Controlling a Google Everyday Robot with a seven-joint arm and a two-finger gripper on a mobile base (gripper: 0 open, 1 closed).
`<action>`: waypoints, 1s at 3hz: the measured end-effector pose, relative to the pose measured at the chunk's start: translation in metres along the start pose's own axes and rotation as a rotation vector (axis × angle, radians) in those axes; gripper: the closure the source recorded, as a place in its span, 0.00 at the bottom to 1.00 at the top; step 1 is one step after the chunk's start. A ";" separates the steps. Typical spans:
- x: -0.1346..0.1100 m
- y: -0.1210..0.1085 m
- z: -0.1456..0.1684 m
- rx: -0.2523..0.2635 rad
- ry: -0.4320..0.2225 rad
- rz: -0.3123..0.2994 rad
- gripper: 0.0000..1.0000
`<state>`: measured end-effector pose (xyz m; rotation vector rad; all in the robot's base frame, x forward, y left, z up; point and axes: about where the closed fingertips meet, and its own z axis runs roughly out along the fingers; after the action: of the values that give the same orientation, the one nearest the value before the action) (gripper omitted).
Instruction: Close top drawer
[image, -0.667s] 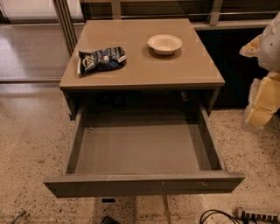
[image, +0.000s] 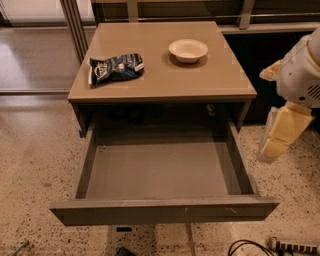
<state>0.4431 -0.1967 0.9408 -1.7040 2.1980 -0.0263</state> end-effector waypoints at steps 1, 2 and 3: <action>-0.011 0.008 0.037 -0.036 -0.039 -0.004 0.25; -0.011 0.008 0.039 -0.034 -0.039 -0.004 0.48; -0.012 0.008 0.037 -0.028 -0.041 -0.003 0.79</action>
Offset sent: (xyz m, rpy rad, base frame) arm 0.0046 0.0172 -0.0288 0.0363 0.0194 0.0191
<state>0.4487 -0.1758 0.9075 -1.7076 2.1753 0.0387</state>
